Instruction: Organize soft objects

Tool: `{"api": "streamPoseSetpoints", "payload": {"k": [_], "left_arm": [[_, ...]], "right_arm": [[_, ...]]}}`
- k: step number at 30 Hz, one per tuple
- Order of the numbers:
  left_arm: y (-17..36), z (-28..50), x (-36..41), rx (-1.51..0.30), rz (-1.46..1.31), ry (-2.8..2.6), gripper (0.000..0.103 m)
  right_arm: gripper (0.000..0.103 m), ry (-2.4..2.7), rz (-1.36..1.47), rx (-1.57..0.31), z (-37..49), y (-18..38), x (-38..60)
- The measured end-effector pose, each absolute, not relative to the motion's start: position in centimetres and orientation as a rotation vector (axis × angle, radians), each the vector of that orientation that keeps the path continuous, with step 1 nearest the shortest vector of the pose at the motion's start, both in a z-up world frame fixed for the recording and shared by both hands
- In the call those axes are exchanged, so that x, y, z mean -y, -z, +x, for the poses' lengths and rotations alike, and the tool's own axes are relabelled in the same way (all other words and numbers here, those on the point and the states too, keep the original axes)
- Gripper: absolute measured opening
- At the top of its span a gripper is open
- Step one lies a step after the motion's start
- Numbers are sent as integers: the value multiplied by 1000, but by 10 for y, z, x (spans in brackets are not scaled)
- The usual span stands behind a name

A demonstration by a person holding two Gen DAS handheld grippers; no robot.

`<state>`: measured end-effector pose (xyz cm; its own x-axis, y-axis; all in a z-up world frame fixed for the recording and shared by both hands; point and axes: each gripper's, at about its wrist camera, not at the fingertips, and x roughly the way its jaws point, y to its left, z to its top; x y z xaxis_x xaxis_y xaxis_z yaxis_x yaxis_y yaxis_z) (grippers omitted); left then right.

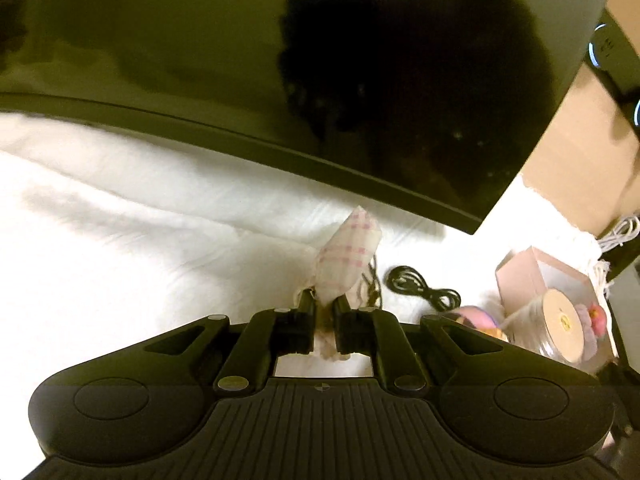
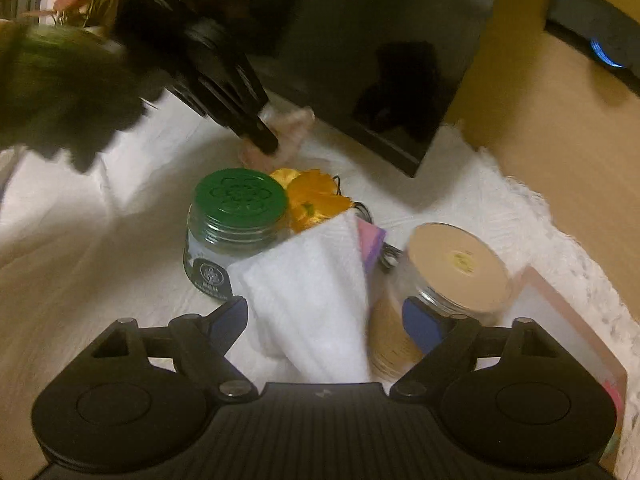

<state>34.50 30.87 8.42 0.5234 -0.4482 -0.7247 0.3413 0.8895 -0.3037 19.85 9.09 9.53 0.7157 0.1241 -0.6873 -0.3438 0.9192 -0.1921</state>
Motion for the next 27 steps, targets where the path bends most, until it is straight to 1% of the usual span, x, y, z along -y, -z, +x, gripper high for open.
{"api": "streamPoseSetpoints", "payload": {"k": [1,2,3,4,5,6,7,8,13,19,24,27], "left_arm": [[-86,339,-314,-891,-135,471,12],[-88,333,-321,-882,-146,468,12],[-89,330,-325,-877,-158,463,11],[-92,325,-332,-872,-172,457,12],[-91,321,-334,-870,-181,450,11],[-94,316,-340,-866,-190,445,12],[-96,313,-344,-862,-194,441,12],[-99,309,-350,-857,-195,435,12],[-111,296,-353,-817,-209,413,11],[-150,280,-339,-745,-205,426,12],[-182,271,-304,-689,-200,499,12],[-191,265,-272,-686,-223,572,12]], "right_arm": [[82,-267,-327,-733,202,-93,-95],[77,-268,-341,-734,205,-92,-100],[64,-273,-361,-737,208,-90,-105],[55,-275,-381,-745,211,-87,-110],[38,-271,-401,-761,213,-85,-113],[25,-266,-412,-777,215,-84,-114],[19,-262,-415,-789,215,-86,-114],[9,-263,-408,-796,217,-89,-113],[5,-292,-276,-799,222,-141,-92],[5,-308,-140,-727,230,-220,-66],[5,-267,-123,-634,222,-271,-36],[5,-221,-116,-581,206,-291,-10]]}}
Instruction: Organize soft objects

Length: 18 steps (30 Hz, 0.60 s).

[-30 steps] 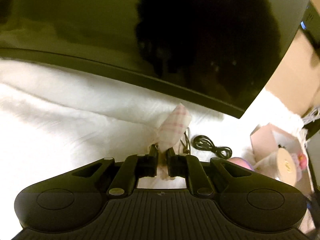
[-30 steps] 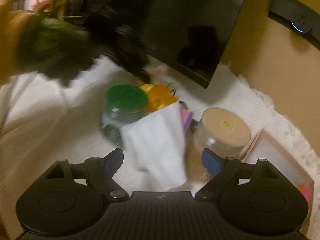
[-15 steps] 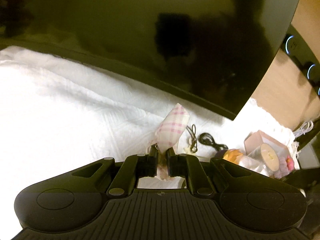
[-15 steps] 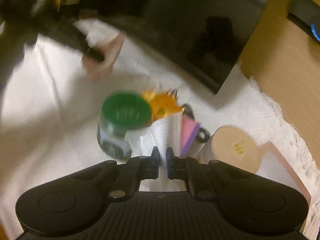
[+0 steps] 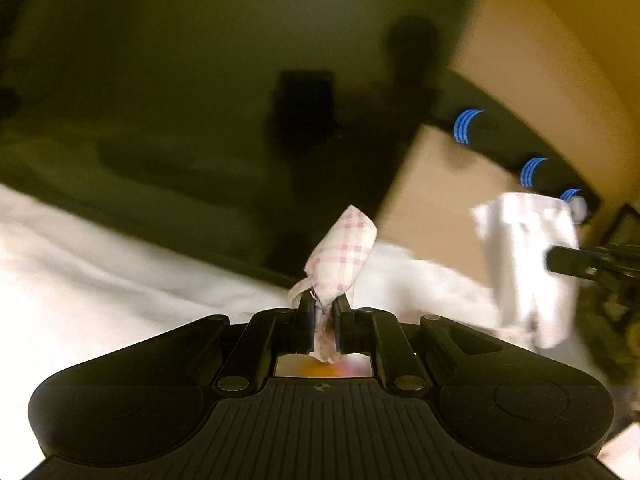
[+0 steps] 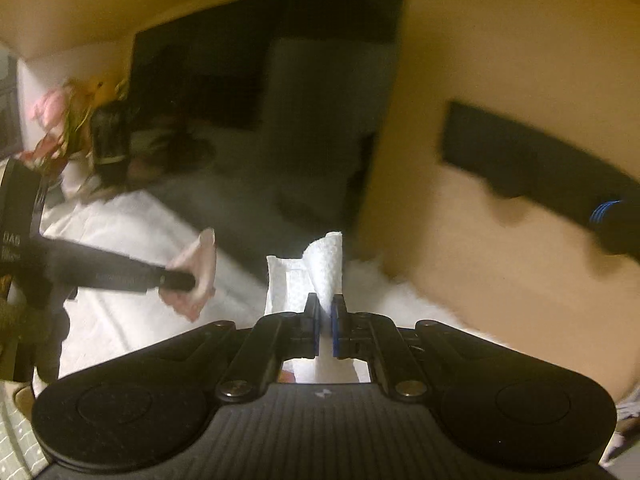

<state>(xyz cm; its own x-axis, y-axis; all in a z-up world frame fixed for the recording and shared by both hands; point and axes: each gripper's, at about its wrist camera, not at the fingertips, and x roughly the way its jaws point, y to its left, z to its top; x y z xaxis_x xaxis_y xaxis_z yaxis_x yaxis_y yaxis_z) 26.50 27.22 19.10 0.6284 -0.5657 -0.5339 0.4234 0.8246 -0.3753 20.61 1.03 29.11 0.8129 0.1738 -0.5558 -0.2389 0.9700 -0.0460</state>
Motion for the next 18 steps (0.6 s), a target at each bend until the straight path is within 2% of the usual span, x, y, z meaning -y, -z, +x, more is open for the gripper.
{"api": "streamPoseSetpoints", "payload": {"k": [6,18], "left_arm": [[-183,255,-183,-741,-185,722,12],[-135,237,-34,-920,-120,966,12]], "right_arm": [[5,-146,-91,-565,185,-296,42],[6,-50,44,-628,161,-260,156]]}}
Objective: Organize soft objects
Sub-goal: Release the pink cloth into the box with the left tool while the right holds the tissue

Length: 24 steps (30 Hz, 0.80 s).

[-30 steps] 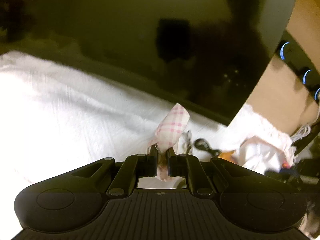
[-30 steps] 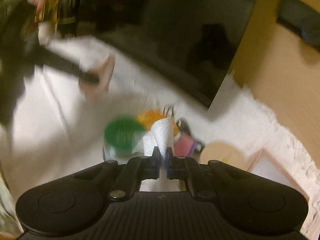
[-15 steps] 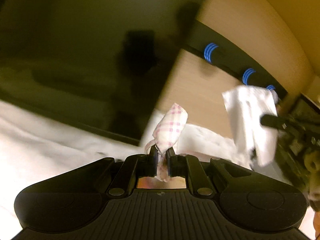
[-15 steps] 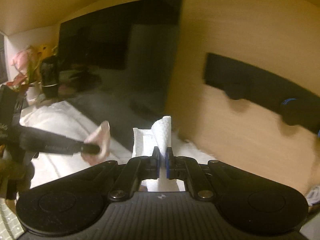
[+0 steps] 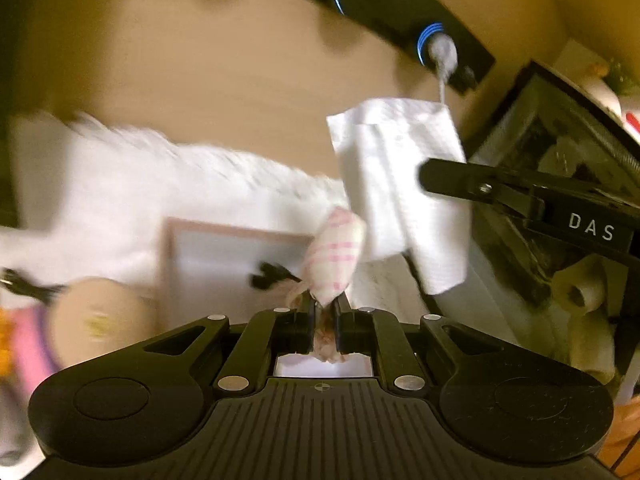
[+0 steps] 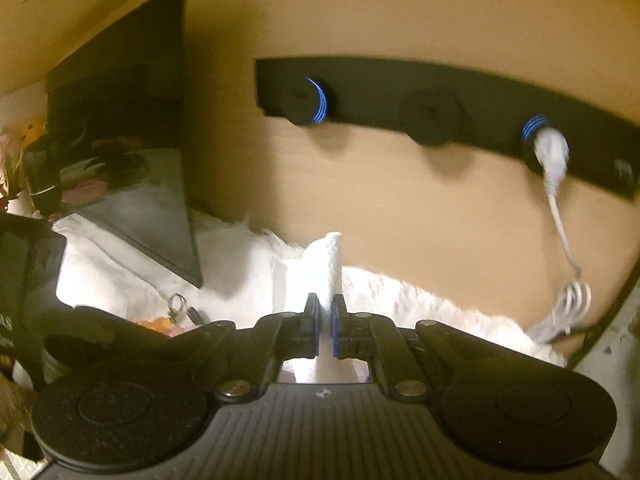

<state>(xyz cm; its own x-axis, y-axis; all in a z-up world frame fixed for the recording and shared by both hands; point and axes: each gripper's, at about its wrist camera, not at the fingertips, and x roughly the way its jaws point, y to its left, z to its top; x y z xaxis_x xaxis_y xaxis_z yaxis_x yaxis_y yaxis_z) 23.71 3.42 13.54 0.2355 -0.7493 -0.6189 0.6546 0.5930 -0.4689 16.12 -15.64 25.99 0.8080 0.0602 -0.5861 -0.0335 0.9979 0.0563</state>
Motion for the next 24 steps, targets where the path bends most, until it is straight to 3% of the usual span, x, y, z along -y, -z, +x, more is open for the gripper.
{"api": "streamPoseSetpoints", "payload": {"k": [3,7,10,17,24], "left_arm": [[-110,246,-7,-995,-161,1014,14],[-82,244,19,-975,139,854,16],[-71,249,23,-991,202,771,16],[-88,253,-6,-978,82,701,16],[-101,249,-24,-948,87,648,16]], "right_arm": [[6,-45,91,-657,165,-241,174],[6,-59,149,-727,179,-207,189],[6,-67,224,-809,198,-173,201],[6,-130,360,-968,238,-106,199],[6,-124,272,-1042,258,-80,169]]}}
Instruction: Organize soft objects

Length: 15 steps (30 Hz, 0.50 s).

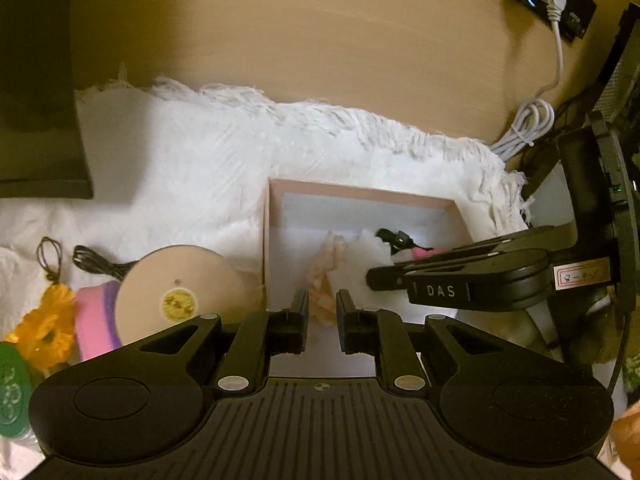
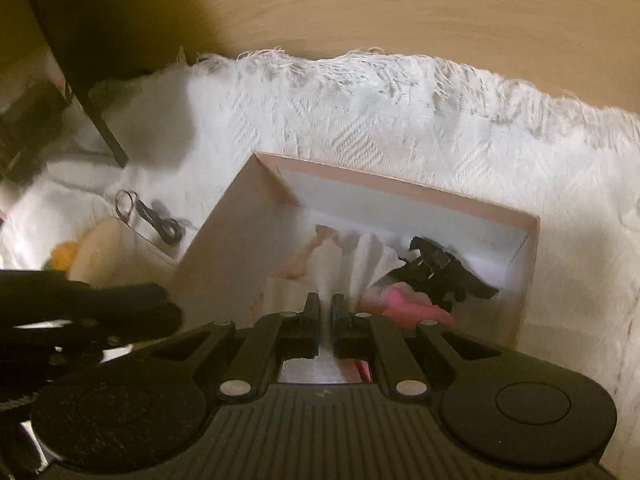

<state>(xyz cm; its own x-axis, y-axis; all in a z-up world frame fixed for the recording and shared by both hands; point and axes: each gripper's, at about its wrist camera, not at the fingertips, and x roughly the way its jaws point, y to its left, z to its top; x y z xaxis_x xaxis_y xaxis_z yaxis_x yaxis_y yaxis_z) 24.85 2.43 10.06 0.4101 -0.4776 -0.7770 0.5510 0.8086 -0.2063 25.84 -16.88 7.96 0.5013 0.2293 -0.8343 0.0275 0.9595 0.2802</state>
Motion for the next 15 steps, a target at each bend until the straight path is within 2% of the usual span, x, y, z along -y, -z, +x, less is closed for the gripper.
{"api": "streamPoseSetpoints", "payload": {"k": [4,5,7,8,9,15], "left_arm": [[-107,244,-33,-924,63,664,16],[-110,242,-37,-916,56,668,16],[-117,238,-46,-897,39,680,16],[-121,236,-51,-885,28,687,16],[-127,234,-59,-869,16,693,16],[-174,249,-153,-751,-76,605,17]], "right_arm": [[9,-107,226,-1051,253,-91,163],[13,-108,226,-1051,250,-96,164],[30,-101,227,-1031,243,-112,163],[43,-91,223,-1012,238,-121,161],[52,-78,215,-985,231,-133,159],[58,-41,136,-818,204,-203,128]]}}
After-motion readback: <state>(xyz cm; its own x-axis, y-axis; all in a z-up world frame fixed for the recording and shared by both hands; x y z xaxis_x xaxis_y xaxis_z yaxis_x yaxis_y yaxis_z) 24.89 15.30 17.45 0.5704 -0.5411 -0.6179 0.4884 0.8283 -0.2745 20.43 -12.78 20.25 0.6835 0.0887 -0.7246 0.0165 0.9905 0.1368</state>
